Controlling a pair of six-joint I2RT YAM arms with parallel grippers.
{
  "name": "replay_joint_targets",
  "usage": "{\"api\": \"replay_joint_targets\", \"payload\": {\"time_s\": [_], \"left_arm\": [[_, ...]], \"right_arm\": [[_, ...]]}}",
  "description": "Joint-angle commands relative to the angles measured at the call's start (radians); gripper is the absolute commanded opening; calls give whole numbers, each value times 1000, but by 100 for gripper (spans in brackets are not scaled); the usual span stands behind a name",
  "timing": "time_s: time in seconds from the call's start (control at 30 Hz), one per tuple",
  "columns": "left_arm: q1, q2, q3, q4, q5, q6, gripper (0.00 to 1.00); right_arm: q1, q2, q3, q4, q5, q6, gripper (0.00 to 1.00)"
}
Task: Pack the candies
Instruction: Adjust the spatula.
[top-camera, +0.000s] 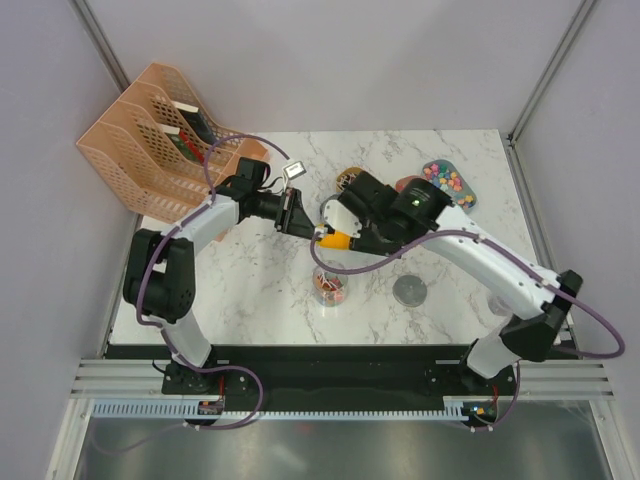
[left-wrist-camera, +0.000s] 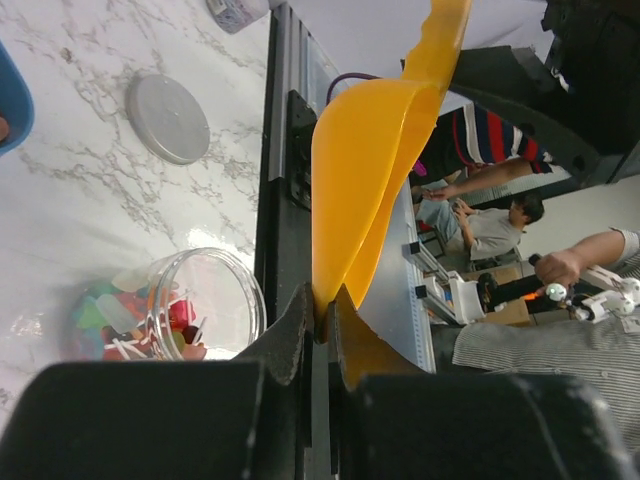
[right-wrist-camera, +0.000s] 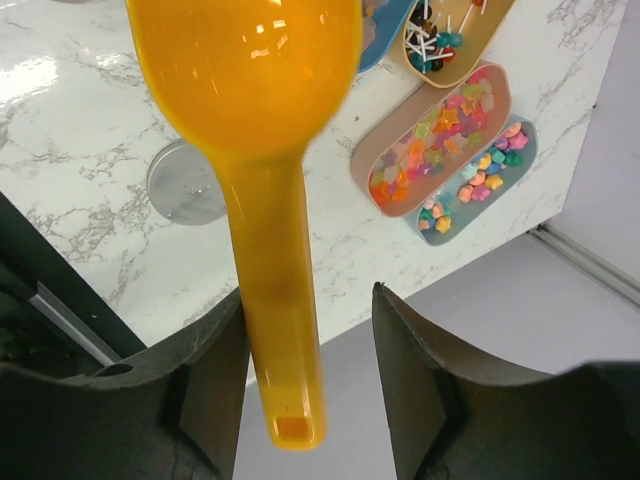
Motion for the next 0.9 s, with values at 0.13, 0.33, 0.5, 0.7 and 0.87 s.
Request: {"api": "replay_joint_targets", "payload": {"time_s": [0.13,0.33,0.5,0.7,0.87], "left_arm": [[-8,25,12,7,184,9,2],[-6,25,16,7,178,3,2],[-8,31,23,7,175,-3,2],[-6,28,20,7,173,-4,2],[-5,28,20,7,171,-4,2]], "right_arm": [[-44,-323,-216,186,-115,-80,60],[-50,-352,-249,213,-160,-92,59],[-52,-349,-243,211,-201,-109,58],[-52,-329,-271,231,-209,-127,56],[-52,-325,-298,252,-201,-127,54]]}}
